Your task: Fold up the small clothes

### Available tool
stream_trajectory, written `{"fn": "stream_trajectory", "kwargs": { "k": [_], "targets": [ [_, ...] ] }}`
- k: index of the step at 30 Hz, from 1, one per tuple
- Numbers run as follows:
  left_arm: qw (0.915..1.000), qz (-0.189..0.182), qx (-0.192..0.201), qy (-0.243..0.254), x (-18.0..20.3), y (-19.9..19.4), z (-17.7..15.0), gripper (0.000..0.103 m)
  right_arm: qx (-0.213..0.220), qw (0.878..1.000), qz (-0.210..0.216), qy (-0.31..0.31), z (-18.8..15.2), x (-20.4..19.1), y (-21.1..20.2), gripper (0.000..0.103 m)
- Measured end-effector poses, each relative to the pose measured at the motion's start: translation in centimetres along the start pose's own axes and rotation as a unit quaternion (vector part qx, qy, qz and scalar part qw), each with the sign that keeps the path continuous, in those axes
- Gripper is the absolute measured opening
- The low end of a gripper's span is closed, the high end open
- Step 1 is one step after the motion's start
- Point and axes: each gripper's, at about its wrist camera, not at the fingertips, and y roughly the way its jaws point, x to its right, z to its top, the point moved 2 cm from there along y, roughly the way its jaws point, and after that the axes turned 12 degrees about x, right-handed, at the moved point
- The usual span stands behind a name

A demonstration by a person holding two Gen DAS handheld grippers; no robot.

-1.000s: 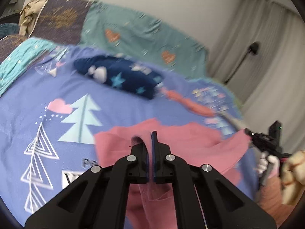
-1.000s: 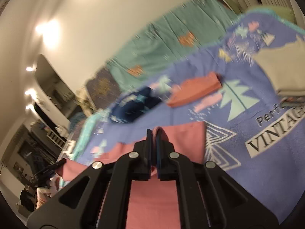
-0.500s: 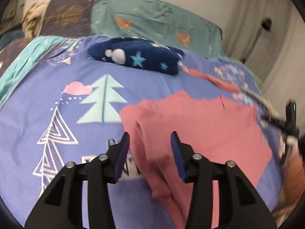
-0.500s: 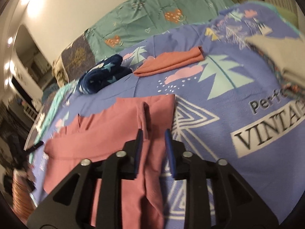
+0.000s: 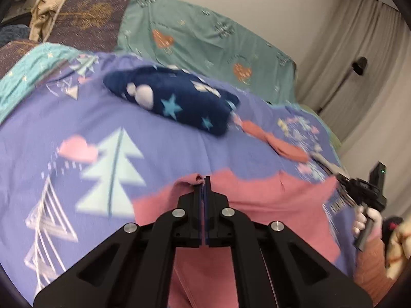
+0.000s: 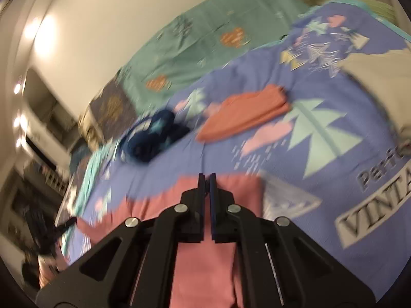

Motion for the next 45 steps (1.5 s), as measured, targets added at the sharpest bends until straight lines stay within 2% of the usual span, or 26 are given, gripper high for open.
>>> {"fn": "stream_trajectory", "kwargs": {
  "k": [1,3,4,5,6,9,11,13,15,16,17,19,20,21,22,26,29,31,33,35,36,37,38,39,42,45],
  "targets": [
    [0.9998,0.017,0.004,-0.002,-0.6,1.2,0.5,0.001,-0.001,1.0,-0.009,0.008,0.6,0.4,0.6,0.003],
    [0.9988,0.046,0.01,-0.014,-2.0,2.6,0.8,0.015,-0.007,1.0,-0.027,0.01,1.1,0.9,1.8,0.006],
    [0.9981,0.056,0.003,-0.025,-2.7,3.2,0.7,0.031,-0.012,0.999,-0.037,0.008,1.1,1.2,2.6,0.009],
    [0.9974,0.064,-0.004,-0.035,-3.3,3.4,0.4,0.043,-0.018,0.999,-0.04,0.008,1.0,1.4,2.9,0.02],
    [0.9974,0.061,-0.007,-0.038,-3.5,3.4,0.0,0.046,-0.026,0.999,-0.037,0.009,0.6,1.5,3.2,0.03],
    [0.9975,0.058,-0.036,-0.016,-3.9,3.9,-1.2,0.055,-0.039,0.999,-0.02,-0.022,-0.5,1.5,3.3,0.035],
    [0.9957,0.058,-0.072,-0.009,-4.2,5.1,-2.1,0.055,-0.054,0.998,-0.019,-0.039,-1.0,1.5,3.9,0.037],
    [0.9946,0.055,-0.088,-0.005,-4.2,6.0,-2.7,0.055,-0.076,0.996,-0.01,-0.044,-1.4,1.2,5.1,0.041],
    [0.9949,0.056,-0.084,0.006,-4.0,6.6,-2.8,0.049,-0.09,0.995,-0.002,-0.048,-1.5,0.8,6.2,0.045],
    [0.9952,0.057,-0.078,0.016,-3.8,7.0,-2.7,0.023,-0.097,0.994,-0.003,-0.056,-1.6,0.5,7.2,0.046],
    [0.9954,0.056,-0.076,0.019,-3.8,7.3,-2.5,0.001,-0.102,0.993,-0.006,-0.061,-1.6,0.3,7.9,0.047],
    [0.9965,0.049,-0.065,0.021,-3.6,7.2,-2.1,0.001,-0.123,0.989,-0.015,-0.079,-2.1,-0.1,9.7,0.045],
    [0.9971,0.044,-0.056,0.026,-3.1,6.8,-1.8,0.002,-0.129,0.988,-0.022,-0.088,-2.3,-0.2,10.3,0.017],
    [0.9976,0.041,-0.045,0.034,-2.6,6.3,-1.5,0.002,-0.131,0.987,-0.022,-0.095,-2.5,-0.5,10.5,0.002],
    [0.9979,0.034,-0.028,0.048,-1.8,5.4,-1.0,0.002,-0.123,0.988,-0.021,-0.092,-2.3,-0.6,10.3,0.002],
    [0.9971,0.025,0.011,0.07,-0.3,3.4,0.6,0.002,-0.034,0.997,0.006,-0.07,0.3,-1.2,5.9,0.002],
    [0.9956,0.031,0.019,0.086,0.0,4.3,1.5,0.002,-0.009,0.998,0.003,-0.068,1.7,-1.1,4.7,0.002],
    [0.9958,0.039,-0.003,0.083,-0.5,6.2,1.2,0.002,-0.013,0.998,-0.011,-0.067,2.0,-0.7,5.6,0.003],
    [0.9926,0.072,-0.038,0.09,-1.5,8.5,0.1,0.004,-0.039,0.997,-0.026,-0.064,1.5,0.1,7.1,0.011],
    [0.9898,0.095,-0.056,0.091,-2.3,9.1,-0.9,0.006,-0.076,0.994,-0.05,-0.063,0.2,0.9,8.5,0.02],
    [0.9891,0.1,-0.058,0.092,-2.6,8.9,-1.3,0.01,-0.084,0.993,-0.05,-0.061,-0.4,1.1,8.5,0.023],
    [0.9887,0.104,-0.055,0.093,-2.7,8.4,-1.5,0.019,-0.086,0.993,-0.045,-0.065,-1.0,1.2,7.9,0.024],
    [0.988,0.109,-0.05,0.097,-2.7,7.7,-1.6,0.025,-0.086,0.993,-0.045,-0.071,-1.3,1.3,7.4,0.025],
    [0.9868,0.114,-0.042,0.107,-2.2,6.8,-1.5,0.025,-0.085,0.992,-0.046,-0.078,-1.5,1.5,6.8,0.025],
    [0.9874,0.095,-0.026,0.124,0.4,4.8,-1.4,0.033,-0.085,0.991,-0.058,-0.089,-1.9,2.9,4.6,0.029],
    [0.9878,0.032,-0.03,0.149,5.9,3.6,-2.6,0.037,-0.091,0.991,-0.069,-0.07,-2.3,4.9,2.8,0.029]
  ]
}}
